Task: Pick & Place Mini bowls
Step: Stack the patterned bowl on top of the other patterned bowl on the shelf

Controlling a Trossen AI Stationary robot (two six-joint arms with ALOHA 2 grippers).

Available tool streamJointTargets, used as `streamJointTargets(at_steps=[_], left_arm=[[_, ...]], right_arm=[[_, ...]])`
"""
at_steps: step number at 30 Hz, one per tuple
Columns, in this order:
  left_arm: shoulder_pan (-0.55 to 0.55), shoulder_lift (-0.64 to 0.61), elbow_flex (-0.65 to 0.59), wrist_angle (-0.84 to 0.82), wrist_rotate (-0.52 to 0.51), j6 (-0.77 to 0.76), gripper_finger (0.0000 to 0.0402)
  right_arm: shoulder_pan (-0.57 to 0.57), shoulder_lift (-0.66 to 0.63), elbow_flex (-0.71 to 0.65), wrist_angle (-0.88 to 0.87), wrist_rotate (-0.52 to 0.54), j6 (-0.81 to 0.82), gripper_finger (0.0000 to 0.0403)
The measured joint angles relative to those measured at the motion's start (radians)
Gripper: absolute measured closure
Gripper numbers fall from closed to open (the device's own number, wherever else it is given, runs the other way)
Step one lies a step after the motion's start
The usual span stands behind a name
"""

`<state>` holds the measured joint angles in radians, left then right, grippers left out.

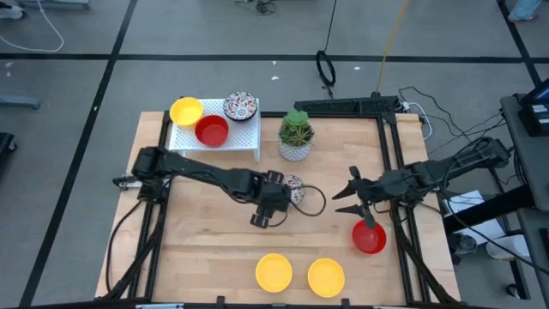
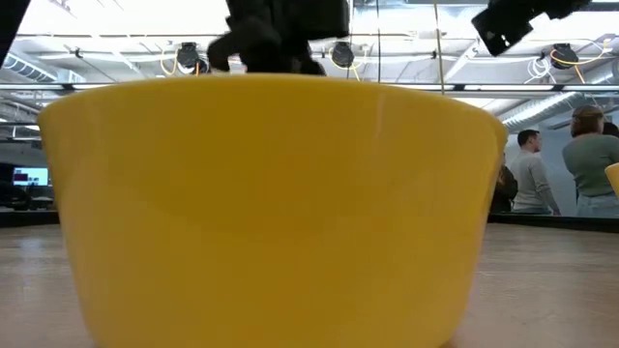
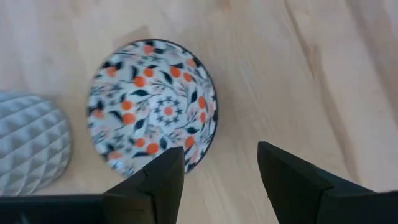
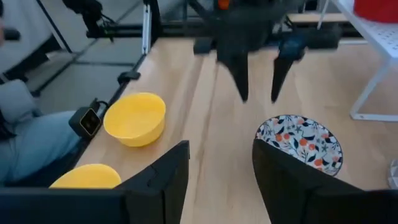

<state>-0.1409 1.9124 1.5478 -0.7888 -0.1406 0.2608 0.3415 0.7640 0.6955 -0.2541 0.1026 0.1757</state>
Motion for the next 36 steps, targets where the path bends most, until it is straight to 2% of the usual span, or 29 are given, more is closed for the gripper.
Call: streamJointTargets(at_steps=[5, 10, 13, 16, 22, 28, 32, 36], left_arm=[[0.000, 0.080, 0.000, 0.020, -0.006, 0.022, 0.0195], [0.001, 0.140, 0.000, 0.058, -0.077, 0.030, 0.0195], [0.007, 0.167, 0.000, 0.061, -0.106, 0.052, 0.0209], [0.010, 0.181, 0.000, 0.052, -0.123, 0.074, 0.0250], [0.010, 0.171, -0.001, 0.038, -0.128, 0.083, 0.0382], [0.006, 0.144, -0.001, 0.031, -0.113, 0.085, 0.0380], [0.007, 0.071, -0.001, 0.028, -0.111, 0.051, 0.0390], [0.019, -0.039, -0.001, 0.012, -0.149, 0.032, 0.0376]], right_arm=[[0.001, -0.071, -0.087, 0.089, 0.001, 0.006, 0.0237], [0.001, -0.095, -0.121, 0.115, 0.000, 0.022, 0.0238], [0.001, -0.096, -0.123, 0.112, 0.000, 0.022, 0.0238], [0.001, -0.097, -0.123, 0.114, 0.000, 0.022, 0.0237], [0.001, -0.096, -0.123, 0.114, 0.000, 0.021, 0.0239], [0.001, -0.097, -0.123, 0.115, 0.001, 0.019, 0.0241], [0.001, -0.097, -0.123, 0.115, 0.001, 0.021, 0.0241], [0.001, -0.097, -0.123, 0.116, 0.001, 0.012, 0.0243]])
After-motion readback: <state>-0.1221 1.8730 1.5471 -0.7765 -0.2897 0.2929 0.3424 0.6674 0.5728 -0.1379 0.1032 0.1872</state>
